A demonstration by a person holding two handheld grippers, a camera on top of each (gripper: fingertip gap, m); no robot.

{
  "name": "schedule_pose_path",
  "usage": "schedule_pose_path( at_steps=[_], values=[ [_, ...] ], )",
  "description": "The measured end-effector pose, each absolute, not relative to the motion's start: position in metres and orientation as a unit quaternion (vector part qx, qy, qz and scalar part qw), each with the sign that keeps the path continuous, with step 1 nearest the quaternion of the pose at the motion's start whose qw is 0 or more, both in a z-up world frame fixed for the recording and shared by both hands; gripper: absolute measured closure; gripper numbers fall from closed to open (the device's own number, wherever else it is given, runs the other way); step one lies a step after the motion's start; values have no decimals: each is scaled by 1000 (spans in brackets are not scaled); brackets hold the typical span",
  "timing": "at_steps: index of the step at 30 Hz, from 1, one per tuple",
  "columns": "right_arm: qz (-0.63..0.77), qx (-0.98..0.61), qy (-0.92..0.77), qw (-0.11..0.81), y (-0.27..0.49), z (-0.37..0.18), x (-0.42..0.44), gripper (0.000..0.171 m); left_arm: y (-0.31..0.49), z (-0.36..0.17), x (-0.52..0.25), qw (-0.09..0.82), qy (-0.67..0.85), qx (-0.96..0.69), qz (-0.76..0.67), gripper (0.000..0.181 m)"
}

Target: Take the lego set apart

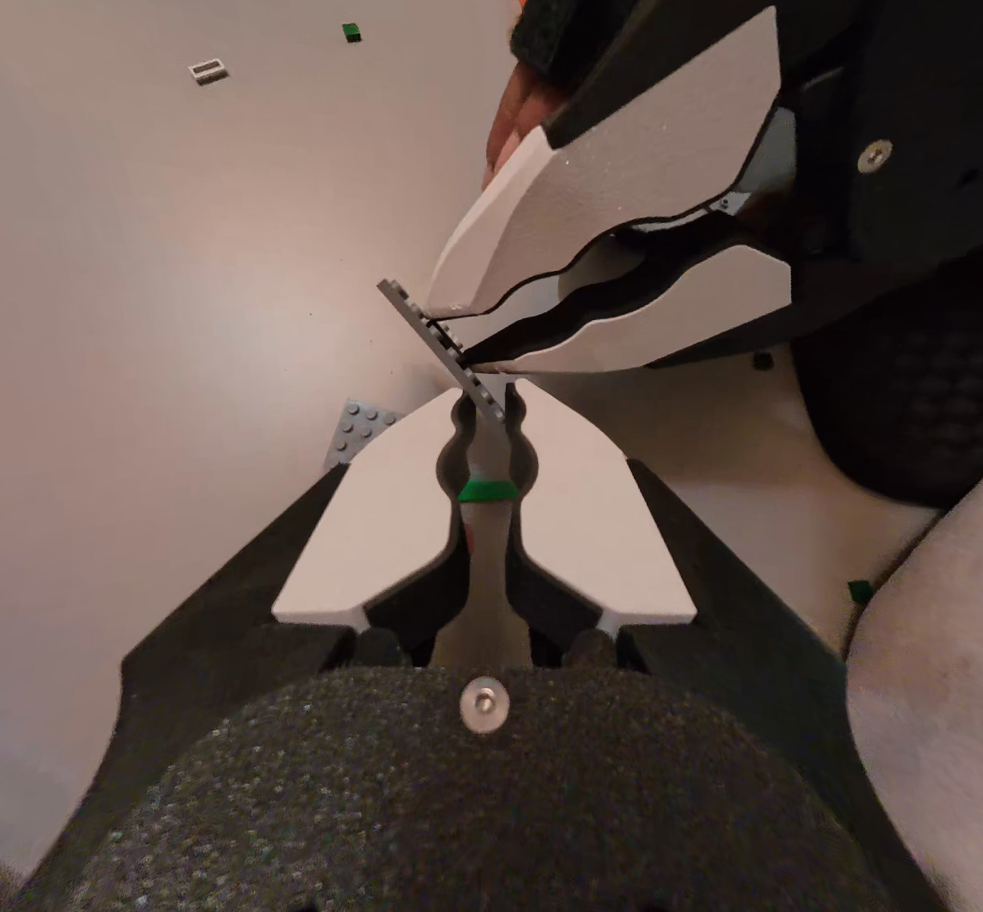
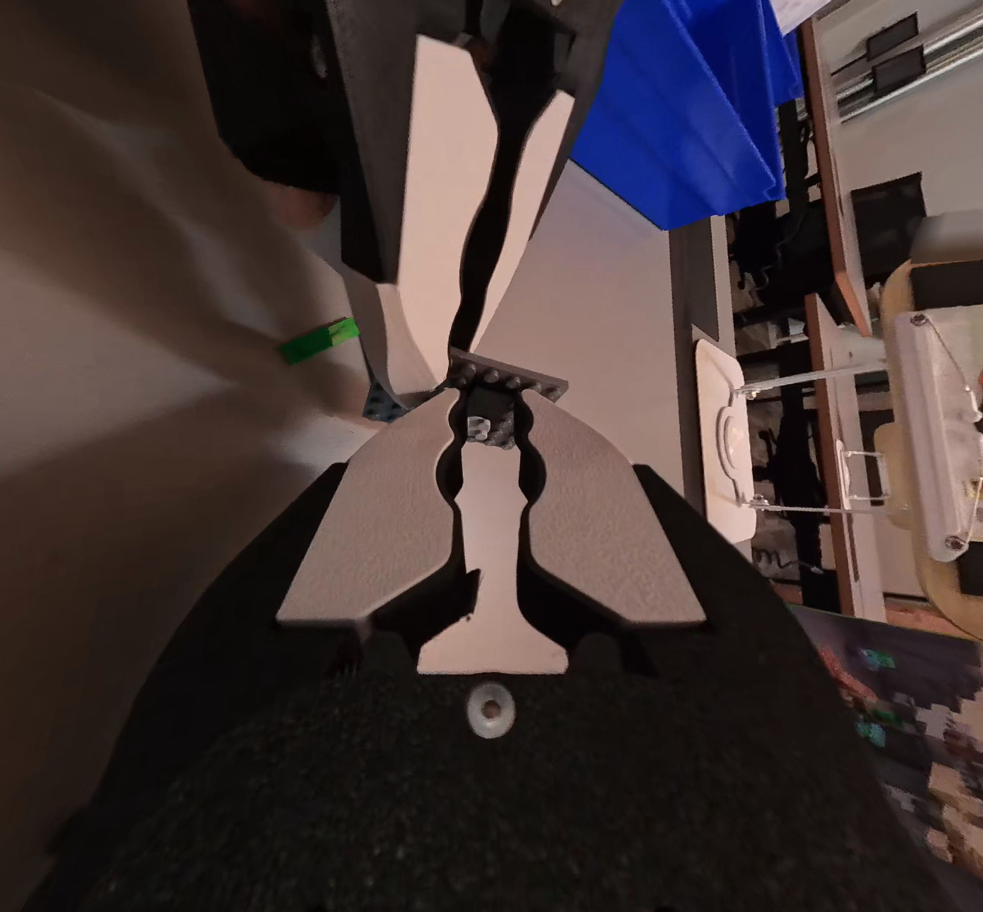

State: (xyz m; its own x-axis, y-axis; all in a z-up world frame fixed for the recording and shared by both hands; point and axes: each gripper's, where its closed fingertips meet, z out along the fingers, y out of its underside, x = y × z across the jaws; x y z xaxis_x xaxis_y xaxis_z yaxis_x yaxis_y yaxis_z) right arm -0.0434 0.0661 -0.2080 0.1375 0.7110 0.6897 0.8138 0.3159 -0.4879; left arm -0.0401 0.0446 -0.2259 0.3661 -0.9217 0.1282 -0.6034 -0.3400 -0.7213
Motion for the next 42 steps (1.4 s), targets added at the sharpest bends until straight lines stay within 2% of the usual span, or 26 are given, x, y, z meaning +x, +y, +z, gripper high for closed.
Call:
schedule_pose_path(
  at_steps=[3, 9, 10, 12, 18, 24, 27, 32, 42],
  values=[
    [-31, -584, -657, 476, 63, -209, -43, 156, 41, -226, -39, 295, 514, -761, -265, 169],
    [116, -624, -607, 479, 61, -206, -40, 158, 37, -225, -39, 292, 519, -751, -284, 169],
    [132, -630, -595, 481, 63, -205, -38, 171, 36, -228, -40, 286, 523, -752, -282, 170],
    [185, -635, -584, 471, 59, -203, -36, 171, 35, -226, -40, 288, 518, -749, -295, 171],
    [147, -622, -591, 492, 62, -197, -36, 171, 44, -222, -41, 294, 482, -764, -311, 174],
    [47, -610, -612, 501, 65, -201, -39, 156, 53, -222, -43, 302, 461, -784, -287, 174],
    [8, -606, -608, 513, 69, -199, -41, 158, 57, -222, -45, 301, 445, -796, -280, 175],
    [-25, -614, -603, 509, 73, -203, -42, 150, 59, -223, -46, 300, 429, -804, -283, 175],
    [-1, -602, -626, 496, 65, -210, -45, 153, 43, -227, -43, 311, 538, -747, -236, 169]
  ],
)
